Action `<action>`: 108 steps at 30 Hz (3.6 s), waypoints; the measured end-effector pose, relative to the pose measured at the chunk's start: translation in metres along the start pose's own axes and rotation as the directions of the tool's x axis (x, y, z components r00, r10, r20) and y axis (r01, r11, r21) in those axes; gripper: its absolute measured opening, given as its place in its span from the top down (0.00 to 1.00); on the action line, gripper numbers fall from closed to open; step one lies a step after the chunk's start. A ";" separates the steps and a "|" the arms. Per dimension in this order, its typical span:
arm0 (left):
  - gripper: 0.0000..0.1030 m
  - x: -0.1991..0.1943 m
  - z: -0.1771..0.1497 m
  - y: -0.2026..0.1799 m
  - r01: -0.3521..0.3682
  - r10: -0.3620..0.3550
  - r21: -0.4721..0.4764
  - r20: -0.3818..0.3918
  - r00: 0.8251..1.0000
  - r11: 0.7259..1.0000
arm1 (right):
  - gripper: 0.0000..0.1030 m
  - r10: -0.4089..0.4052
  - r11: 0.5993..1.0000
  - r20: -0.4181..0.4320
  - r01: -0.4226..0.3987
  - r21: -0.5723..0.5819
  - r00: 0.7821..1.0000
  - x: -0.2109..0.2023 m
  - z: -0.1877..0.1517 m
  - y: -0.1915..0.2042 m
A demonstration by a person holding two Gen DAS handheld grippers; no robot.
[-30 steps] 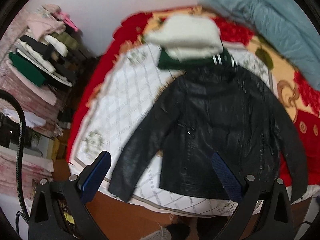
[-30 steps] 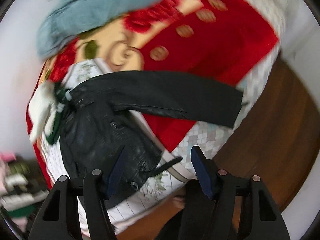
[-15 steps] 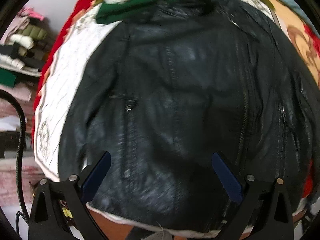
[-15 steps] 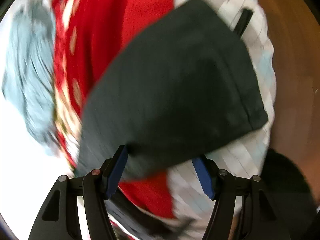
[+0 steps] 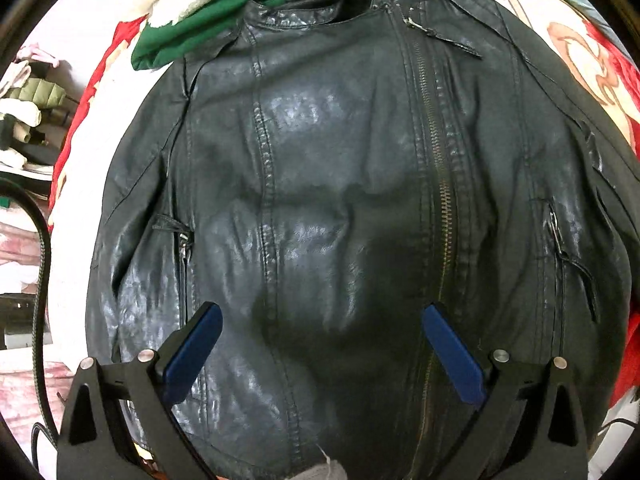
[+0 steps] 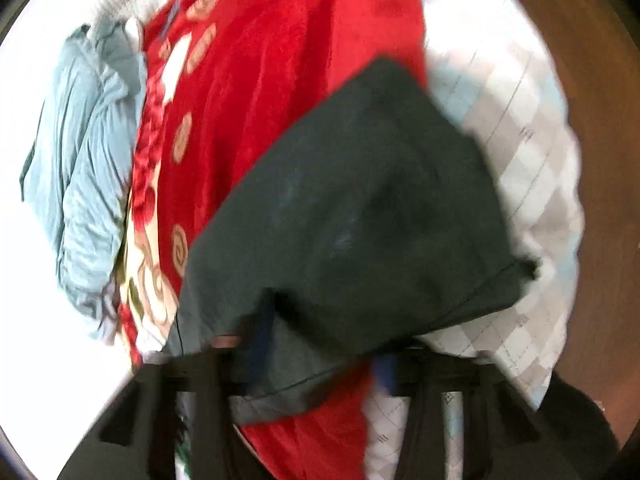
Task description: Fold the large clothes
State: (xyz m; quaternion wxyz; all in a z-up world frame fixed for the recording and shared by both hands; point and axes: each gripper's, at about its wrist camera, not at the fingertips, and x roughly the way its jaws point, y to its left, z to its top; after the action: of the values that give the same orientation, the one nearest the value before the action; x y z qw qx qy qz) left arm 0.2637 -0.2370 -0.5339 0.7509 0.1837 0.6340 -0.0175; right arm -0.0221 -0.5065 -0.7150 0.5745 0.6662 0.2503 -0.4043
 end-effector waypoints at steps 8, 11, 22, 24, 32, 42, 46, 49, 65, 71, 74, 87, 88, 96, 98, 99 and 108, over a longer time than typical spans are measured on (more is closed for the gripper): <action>0.00 -0.001 -0.005 -0.009 0.009 -0.009 -0.002 0.022 1.000 1.000 | 0.91 0.057 0.952 0.120 -0.017 -0.307 0.991 -0.054 -0.007 0.071; 0.00 0.004 -0.008 -0.012 0.017 -0.017 -0.012 0.009 1.000 1.000 | 0.80 0.024 0.960 0.063 -0.006 -0.281 0.998 -0.030 0.010 0.059; 0.00 0.017 -0.012 -0.021 0.017 -0.017 -0.031 0.018 1.000 0.999 | 0.50 0.241 0.970 -0.070 -0.243 -0.019 0.968 0.039 0.041 0.012; 0.00 0.015 -0.012 -0.021 0.023 -0.023 -0.044 0.016 1.000 0.999 | 0.87 0.230 0.970 -0.062 -0.234 -0.067 0.971 0.041 0.038 0.025; 0.00 0.004 -0.007 0.004 0.043 -0.039 -0.117 0.032 0.999 0.992 | 0.95 0.229 0.959 0.055 -0.216 -0.182 0.972 -0.028 0.028 0.093; 0.00 -0.001 0.006 0.088 0.015 -0.005 -0.270 0.039 0.999 0.963 | 0.95 0.289 0.803 0.017 -0.233 -0.549 0.957 -0.095 -0.076 0.256; 0.00 0.007 0.004 0.137 -0.008 0.017 -0.351 0.023 1.000 0.936 | 0.95 0.242 0.664 -0.058 -0.209 -0.718 0.968 -0.079 -0.163 0.316; 0.00 0.013 -0.007 0.170 -0.031 0.036 -0.404 0.005 0.999 0.914 | 0.95 0.174 0.535 -0.115 -0.192 -0.823 0.978 -0.048 -0.242 0.348; 0.00 0.065 -0.083 0.361 -0.097 0.029 -0.654 -0.114 0.993 0.751 | 0.62 -0.417 -0.135 -0.109 -0.181 -0.974 0.902 0.133 -0.571 0.277; 0.00 0.040 -0.144 0.396 -0.045 -0.048 -0.751 -0.103 0.994 0.659 | 0.33 -0.383 -0.015 -0.250 -0.276 -0.961 0.890 0.063 -0.529 0.275; 0.00 0.037 -0.181 0.400 -0.036 -0.103 -0.798 -0.123 0.987 0.601 | 0.33 -0.359 0.026 -0.277 -0.287 -0.957 0.891 0.038 -0.505 0.290; 0.03 0.127 -0.318 0.346 0.120 -0.480 -0.967 0.217 0.850 -0.226 | 0.33 -0.545 0.084 -0.343 -0.357 -0.930 0.765 0.043 -0.469 0.252; 0.03 0.137 -0.323 0.344 0.137 -0.461 -0.943 0.272 0.844 -0.305 | 0.33 -0.553 0.081 -0.344 -0.362 -0.929 0.759 0.045 -0.468 0.250; 0.85 0.121 -0.322 0.388 0.228 -0.157 -0.892 0.308 0.938 -0.389 | 0.33 -0.584 0.086 -0.367 -0.394 -0.915 0.724 0.055 -0.469 0.234; 0.88 0.112 -0.316 0.404 0.247 -0.101 -0.909 0.295 0.950 -0.336 | 0.33 -0.585 0.068 -0.344 -0.378 -0.923 0.735 0.055 -0.470 0.232; 0.89 0.107 -0.309 0.411 0.258 -0.071 -0.920 0.291 0.954 -0.295 | 0.33 -0.583 0.048 -0.317 -0.358 -0.932 0.748 0.056 -0.472 0.231; 0.84 0.130 -0.278 0.458 0.455 -0.026 -0.878 0.464 0.886 -0.150 | 0.33 -0.562 -0.005 -0.237 -0.290 -0.957 0.793 0.060 -0.469 0.228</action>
State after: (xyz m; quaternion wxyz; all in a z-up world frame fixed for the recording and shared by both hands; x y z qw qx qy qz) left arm 0.1447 0.2995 -0.5784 0.7015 -0.5572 0.3406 0.2854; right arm 0.3099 -0.1096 -0.6299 0.7133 0.1174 0.6885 0.0590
